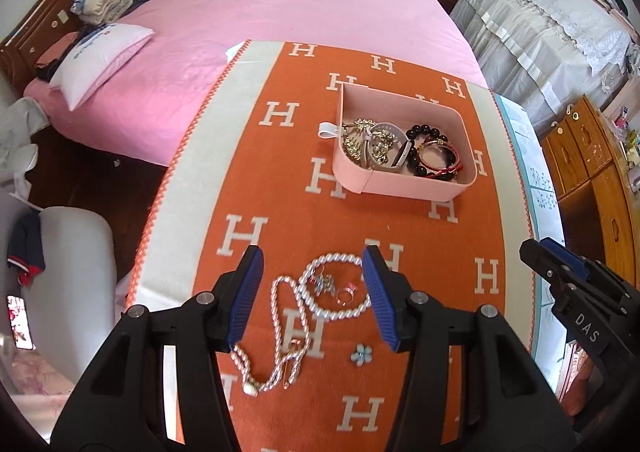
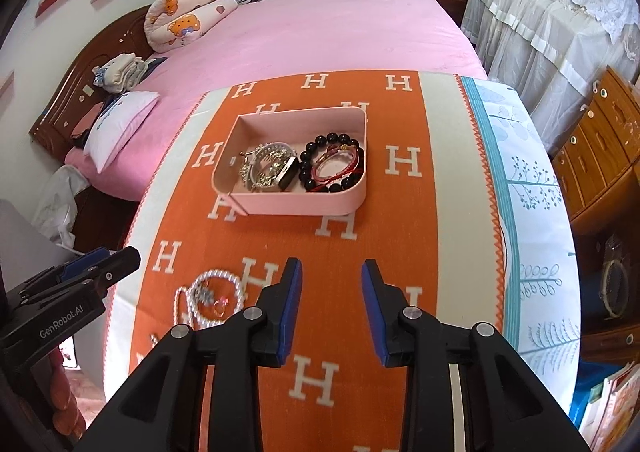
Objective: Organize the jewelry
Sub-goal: 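Move the right tool to the blue flower brooch and grasp it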
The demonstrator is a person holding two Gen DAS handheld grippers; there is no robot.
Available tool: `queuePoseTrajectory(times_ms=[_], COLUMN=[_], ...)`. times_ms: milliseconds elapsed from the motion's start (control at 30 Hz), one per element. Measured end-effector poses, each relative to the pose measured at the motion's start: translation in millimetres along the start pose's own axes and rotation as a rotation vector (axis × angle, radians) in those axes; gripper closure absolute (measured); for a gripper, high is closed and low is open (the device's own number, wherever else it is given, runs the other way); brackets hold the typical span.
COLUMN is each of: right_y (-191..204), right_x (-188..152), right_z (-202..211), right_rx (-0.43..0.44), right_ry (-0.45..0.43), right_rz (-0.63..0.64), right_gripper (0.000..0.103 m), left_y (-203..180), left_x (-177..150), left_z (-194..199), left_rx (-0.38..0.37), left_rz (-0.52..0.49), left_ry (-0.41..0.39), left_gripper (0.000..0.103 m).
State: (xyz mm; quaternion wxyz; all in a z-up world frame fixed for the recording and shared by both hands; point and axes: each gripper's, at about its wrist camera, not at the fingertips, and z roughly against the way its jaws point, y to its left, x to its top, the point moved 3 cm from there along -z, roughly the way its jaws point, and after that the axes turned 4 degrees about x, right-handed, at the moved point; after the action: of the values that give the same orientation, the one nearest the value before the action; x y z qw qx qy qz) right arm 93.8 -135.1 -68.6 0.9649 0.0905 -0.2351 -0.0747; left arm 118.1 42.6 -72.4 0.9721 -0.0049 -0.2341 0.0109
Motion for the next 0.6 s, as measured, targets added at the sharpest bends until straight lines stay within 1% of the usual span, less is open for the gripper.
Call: queuePoseTrajectory(times_ms=[133, 300, 600], right_y=[2, 4, 9], right_x=[-9, -20, -42], right_z=[14, 29, 39], right_rx=[0.006, 0.017, 0.021], right_ry=[-0.009, -0.016, -0.008], right_rz=[0.013, 0.024, 0.059], right_gripper=[0.072, 0.071, 0.071], left_y=[4, 8, 18], left_x=[-13, -30, -50], left_z=[16, 29, 45], left_rx=[0.009, 0.008, 0.004], left_rz=[0.002, 0.010, 0.023], left_ry=[-0.016, -0.016, -0.021], left_gripper=[0.055, 0.055, 0.055])
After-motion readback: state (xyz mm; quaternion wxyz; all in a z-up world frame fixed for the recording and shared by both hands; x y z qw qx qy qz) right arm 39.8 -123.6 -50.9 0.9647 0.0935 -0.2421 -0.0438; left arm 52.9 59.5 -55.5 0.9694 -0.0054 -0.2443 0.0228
